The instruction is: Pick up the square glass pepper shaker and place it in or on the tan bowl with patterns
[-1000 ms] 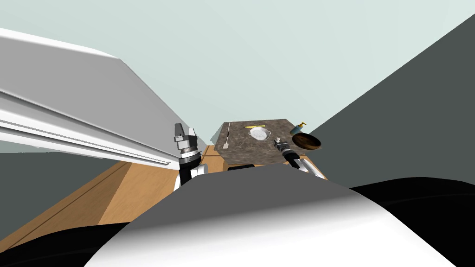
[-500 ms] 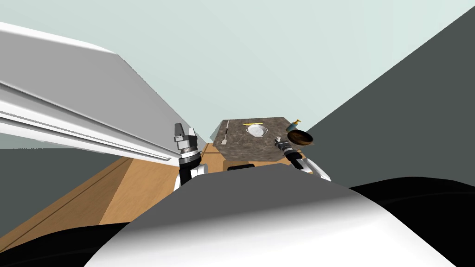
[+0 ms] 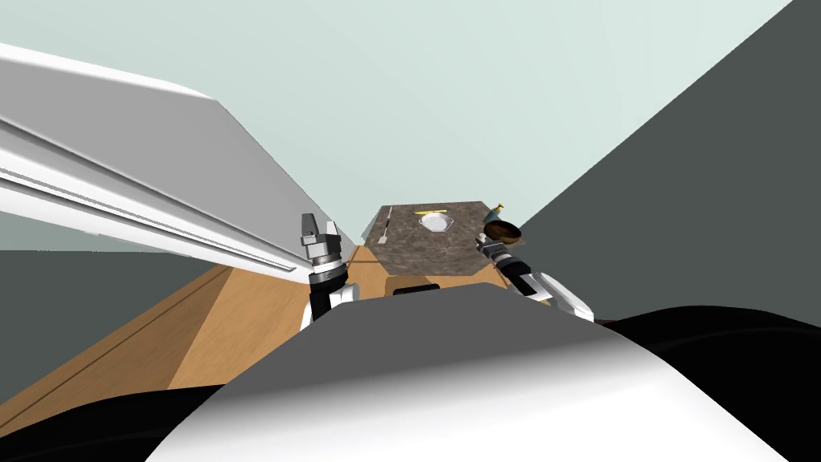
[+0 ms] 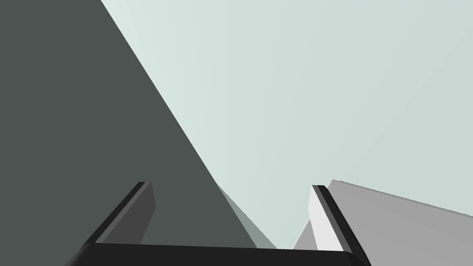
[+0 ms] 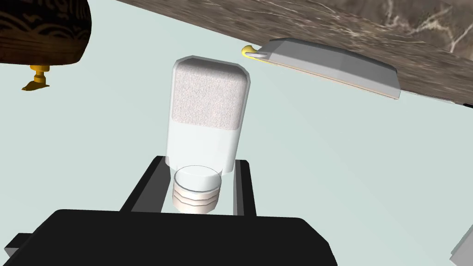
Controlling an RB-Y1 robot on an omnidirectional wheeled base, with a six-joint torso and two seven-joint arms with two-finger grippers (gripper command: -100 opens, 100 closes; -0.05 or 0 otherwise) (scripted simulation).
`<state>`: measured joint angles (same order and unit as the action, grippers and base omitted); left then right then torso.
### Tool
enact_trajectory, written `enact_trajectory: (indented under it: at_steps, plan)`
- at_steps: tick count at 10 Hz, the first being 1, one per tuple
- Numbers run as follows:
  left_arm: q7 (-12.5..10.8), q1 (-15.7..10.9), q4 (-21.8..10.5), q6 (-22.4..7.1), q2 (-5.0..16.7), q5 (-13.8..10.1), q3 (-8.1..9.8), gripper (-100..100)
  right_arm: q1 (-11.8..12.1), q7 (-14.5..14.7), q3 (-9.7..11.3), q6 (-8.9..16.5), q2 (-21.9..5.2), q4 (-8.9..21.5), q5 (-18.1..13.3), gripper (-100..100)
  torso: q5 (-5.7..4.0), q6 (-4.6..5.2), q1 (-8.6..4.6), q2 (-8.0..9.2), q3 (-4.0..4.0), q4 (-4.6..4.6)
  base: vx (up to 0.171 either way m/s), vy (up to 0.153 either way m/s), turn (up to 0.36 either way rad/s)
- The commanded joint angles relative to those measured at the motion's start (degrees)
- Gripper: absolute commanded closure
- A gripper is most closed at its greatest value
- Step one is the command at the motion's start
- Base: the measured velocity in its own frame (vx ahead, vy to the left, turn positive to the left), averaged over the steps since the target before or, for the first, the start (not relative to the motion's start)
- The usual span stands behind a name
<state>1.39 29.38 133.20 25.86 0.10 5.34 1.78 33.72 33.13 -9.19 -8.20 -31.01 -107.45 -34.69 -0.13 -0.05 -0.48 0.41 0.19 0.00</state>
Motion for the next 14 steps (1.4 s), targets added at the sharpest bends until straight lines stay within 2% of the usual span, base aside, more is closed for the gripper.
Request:
enact_trajectory:
  at_steps: [1,5,7,11,14]
  plan:
    - [0.0,0.0,0.0,0.0,0.0,0.0,0.0,0,1.3,-1.7,0.1,0.0,-1.8,-1.9,0.5,100,0.0,0.0,0.0,0.0,0.0,0.0,-0.108,-0.075,0.0]
    - [0.0,0.0,0.0,0.0,0.0,0.0,0.0,0,4.4,-4.2,0.6,0.8,-5.8,-6.3,1.5,100,0.02,-0.04,0.22,-0.36,-0.2,-0.07,-0.045,-0.05,-0.01]
    - [0.0,0.0,0.0,0.0,0.0,0.0,0.0,0,6.1,-5.4,0.0,2.1,-8.2,-8.1,2.7,100,0.02,-0.03,0.17,-0.51,-0.29,-0.1,0.019,-0.065,-0.016]
    - [0.0,0.0,0.0,0.0,0.0,0.0,0.0,0,8.5,-6.8,-2.9,6.0,-12.5,-9.5,5.2,100,-0.02,0.0,-0.05,-1.0,-0.57,-0.2,0.098,-0.086,-0.003]
    - [0.0,0.0,0.0,0.0,0.0,0.0,0.0,0,10.1,-7.7,-6.1,9.7,-15.8,-9.9,7.5,100,0.0,0.02,-0.02,-1.1,-0.62,-0.21,0.121,-0.092,0.002]
